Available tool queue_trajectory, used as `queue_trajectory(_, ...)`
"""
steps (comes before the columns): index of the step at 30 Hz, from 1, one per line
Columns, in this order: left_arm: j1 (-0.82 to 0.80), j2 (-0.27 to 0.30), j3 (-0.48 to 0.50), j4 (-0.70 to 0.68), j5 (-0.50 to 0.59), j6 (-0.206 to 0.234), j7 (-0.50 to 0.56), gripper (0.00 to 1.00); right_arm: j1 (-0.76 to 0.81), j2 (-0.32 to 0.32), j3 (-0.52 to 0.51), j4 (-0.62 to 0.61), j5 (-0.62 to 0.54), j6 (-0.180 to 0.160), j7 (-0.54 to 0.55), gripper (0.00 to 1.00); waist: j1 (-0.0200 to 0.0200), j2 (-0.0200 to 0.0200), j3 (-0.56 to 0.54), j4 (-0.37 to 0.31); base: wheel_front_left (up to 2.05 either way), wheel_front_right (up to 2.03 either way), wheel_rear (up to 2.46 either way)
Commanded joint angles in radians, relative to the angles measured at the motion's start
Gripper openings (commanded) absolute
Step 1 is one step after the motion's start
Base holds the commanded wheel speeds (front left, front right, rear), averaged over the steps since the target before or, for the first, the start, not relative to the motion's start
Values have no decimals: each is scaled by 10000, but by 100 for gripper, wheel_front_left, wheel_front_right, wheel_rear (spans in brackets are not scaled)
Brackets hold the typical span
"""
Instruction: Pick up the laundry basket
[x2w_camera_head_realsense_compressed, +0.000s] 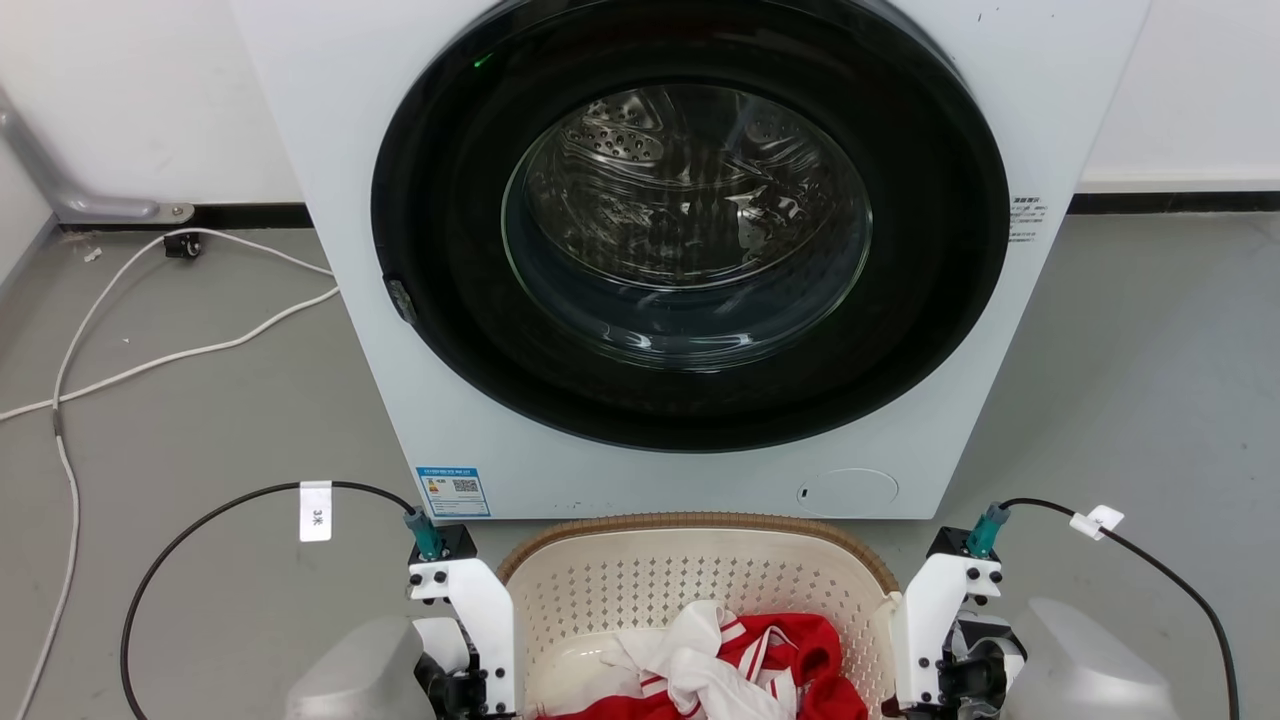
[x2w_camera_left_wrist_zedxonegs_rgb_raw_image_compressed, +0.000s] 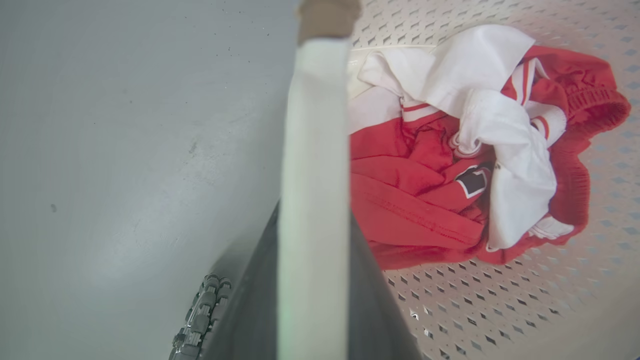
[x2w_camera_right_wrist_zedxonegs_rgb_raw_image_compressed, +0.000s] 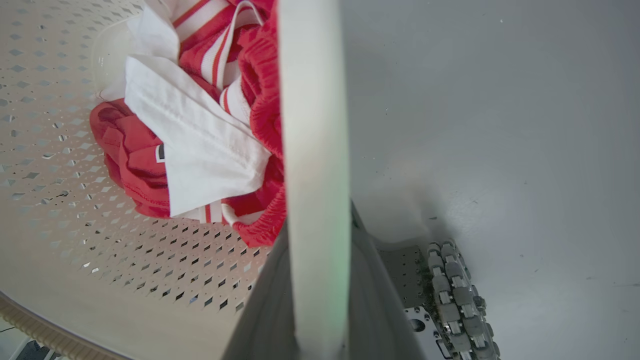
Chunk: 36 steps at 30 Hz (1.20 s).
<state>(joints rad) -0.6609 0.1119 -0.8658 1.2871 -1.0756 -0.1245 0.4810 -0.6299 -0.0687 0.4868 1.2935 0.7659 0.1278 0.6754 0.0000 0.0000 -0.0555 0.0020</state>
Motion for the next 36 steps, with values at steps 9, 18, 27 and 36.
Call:
queue_trajectory(9,73,-175,-103,-62,-105,-108,15,0,44,196,-145,-74,-33,54,9,0,0,0,9,-6,0,0,0)
queue_trajectory(18,64,-154,-194,-80,-210,-108,-15,0,35,203,-263,-75,-174,54,24,0,0,0,25,-4,0,0,0)
queue_trajectory(27,118,-125,-264,-106,-277,-108,-45,0,78,202,-372,-75,-266,54,30,0,0,0,20,-8,0,0,0)
queue_trajectory(36,133,-119,-341,-105,-324,-107,-47,0,94,215,-446,-75,-338,54,47,0,0,0,18,-14,0,0,0)
